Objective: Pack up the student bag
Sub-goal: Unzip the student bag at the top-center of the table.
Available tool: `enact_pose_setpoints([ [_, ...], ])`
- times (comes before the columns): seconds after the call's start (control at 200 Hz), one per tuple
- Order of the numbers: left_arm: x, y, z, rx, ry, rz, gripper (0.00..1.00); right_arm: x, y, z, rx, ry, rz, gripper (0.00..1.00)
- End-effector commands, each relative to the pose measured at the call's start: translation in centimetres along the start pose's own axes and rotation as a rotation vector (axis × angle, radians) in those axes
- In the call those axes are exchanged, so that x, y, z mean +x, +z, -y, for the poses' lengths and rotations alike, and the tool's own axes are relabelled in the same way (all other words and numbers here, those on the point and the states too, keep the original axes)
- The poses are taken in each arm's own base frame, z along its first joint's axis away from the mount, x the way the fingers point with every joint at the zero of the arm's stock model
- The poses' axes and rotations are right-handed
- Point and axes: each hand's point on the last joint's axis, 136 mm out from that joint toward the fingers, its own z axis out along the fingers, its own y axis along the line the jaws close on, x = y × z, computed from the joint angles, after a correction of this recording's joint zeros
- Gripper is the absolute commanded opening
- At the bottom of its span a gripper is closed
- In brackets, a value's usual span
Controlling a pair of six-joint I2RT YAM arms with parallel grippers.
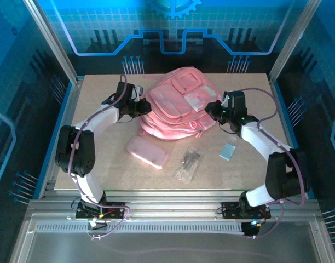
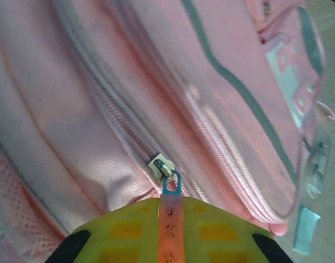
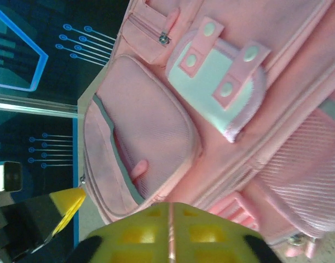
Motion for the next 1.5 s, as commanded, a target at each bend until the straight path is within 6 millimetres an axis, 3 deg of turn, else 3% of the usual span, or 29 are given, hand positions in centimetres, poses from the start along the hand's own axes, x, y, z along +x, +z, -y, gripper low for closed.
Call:
enact_pose_setpoints([
  [0.0, 0.6, -2.2, 6.1, 0.144, 0.073, 0.020, 0.00, 1.5, 1.3, -1.2, 0.001, -0.041, -0.061, 0.47],
  [0.045, 0.9, -2.3, 7.0, 0.159, 0.082, 0.015, 0.00, 2.2, 2.0, -0.4, 0.022, -0.017, -0.081, 0.60],
  [0.145, 1.6, -2.5, 8.7, 0.191, 0.100, 0.004, 0.00, 3.7, 3.9, 1.6, 0.045, 0.053, -0.129, 0.78],
  [0.31, 3.4, -3.2, 12.5, 0.271, 0.150, -0.035, 0.00, 4.8, 7.7, 3.2, 0.025, 0.113, -0.172, 0.81],
  [0.4, 5.0, -3.4, 14.4, 0.309, 0.173, -0.069, 0.00, 3.9, 10.0, 2.7, -0.013, 0.098, -0.174, 0.70],
  [0.525, 7.4, -3.4, 16.4, 0.361, 0.174, -0.119, 0.00, 1.7, 12.4, 1.0, -0.053, 0.051, -0.162, 0.35],
  [0.69, 10.1, -2.5, 17.5, 0.384, 0.170, -0.180, 0.00, -0.8, 12.7, -2.0, -0.082, -0.011, -0.144, 0.00],
  [0.79, 10.4, -1.6, 17.8, 0.396, 0.163, -0.199, 0.00, -1.9, 11.5, -2.5, -0.054, -0.051, -0.117, 0.00],
  [0.94, 10.1, -0.1, 16.3, 0.323, 0.203, -0.209, 0.00, -3.2, 9.8, -1.8, -0.014, -0.094, -0.086, 0.00],
  [1.141, 10.3, 0.5, 10.6, 0.203, 0.162, -0.262, 0.00, -4.8, 8.5, 0.7, 0.035, -0.109, -0.068, 0.00],
  [1.336, 13.1, -0.5, 6.1, 0.162, 0.067, -0.363, 0.00, -6.8, 7.8, 2.5, 0.067, -0.111, -0.052, 0.00],
  [1.496, 15.1, -1.0, 4.9, 0.151, 0.040, -0.425, 0.00, -7.3, 7.7, 2.5, 0.061, -0.119, -0.058, 0.00],
])
